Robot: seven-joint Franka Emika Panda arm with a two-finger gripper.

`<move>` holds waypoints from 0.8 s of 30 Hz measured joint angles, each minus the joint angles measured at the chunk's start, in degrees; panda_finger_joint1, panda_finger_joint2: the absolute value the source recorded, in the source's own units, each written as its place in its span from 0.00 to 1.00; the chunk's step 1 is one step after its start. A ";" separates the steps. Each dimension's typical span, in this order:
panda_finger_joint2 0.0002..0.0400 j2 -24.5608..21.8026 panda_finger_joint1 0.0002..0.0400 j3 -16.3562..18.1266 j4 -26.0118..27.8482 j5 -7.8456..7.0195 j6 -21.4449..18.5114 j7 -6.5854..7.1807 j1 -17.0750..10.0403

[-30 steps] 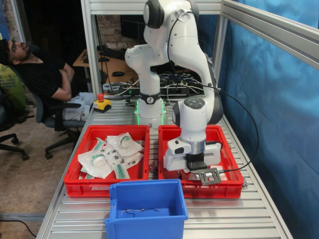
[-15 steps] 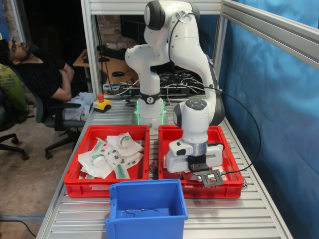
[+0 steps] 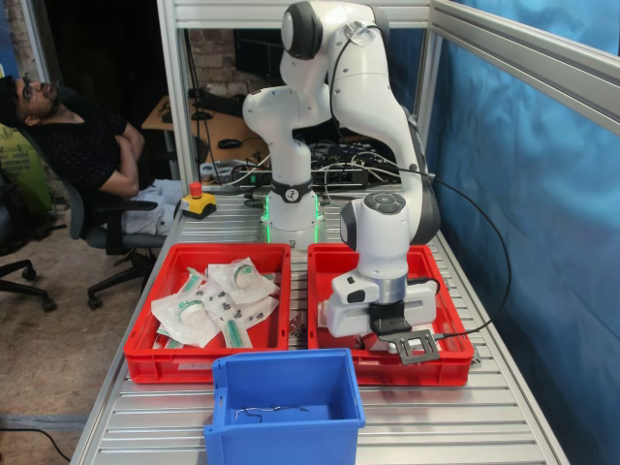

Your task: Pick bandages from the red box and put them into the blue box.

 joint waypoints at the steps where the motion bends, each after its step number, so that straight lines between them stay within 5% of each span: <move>1: 0.85 0.01 0.85 0.00 0.03 0.00 0.00 0.00 0.06; 2: 0.85 0.02 0.85 0.00 0.06 0.00 0.00 0.00 0.11; 3: 0.73 0.03 0.73 0.01 0.12 0.00 0.00 0.00 0.21; 7: 0.73 0.09 0.73 0.05 0.22 0.00 0.00 0.00 0.45; 8: 0.60 0.09 0.60 0.05 0.24 0.00 0.00 0.00 0.50; 11: 0.60 0.09 0.60 0.05 0.31 0.00 0.00 0.00 0.60; 12: 0.48 0.09 0.48 0.05 0.35 0.00 0.00 0.00 0.61; 16: 0.48 0.09 0.48 0.05 0.45 0.00 0.00 0.00 0.69; 17: 0.35 0.09 0.35 0.05 0.45 0.00 0.00 0.00 0.69; 21: 0.35 0.09 0.35 0.05 0.53 0.00 0.00 0.00 0.87; 22: 0.23 0.09 0.23 0.05 0.54 0.00 0.00 0.00 0.88; 24: 0.23 0.09 0.23 0.03 0.55 0.00 0.00 0.00 0.93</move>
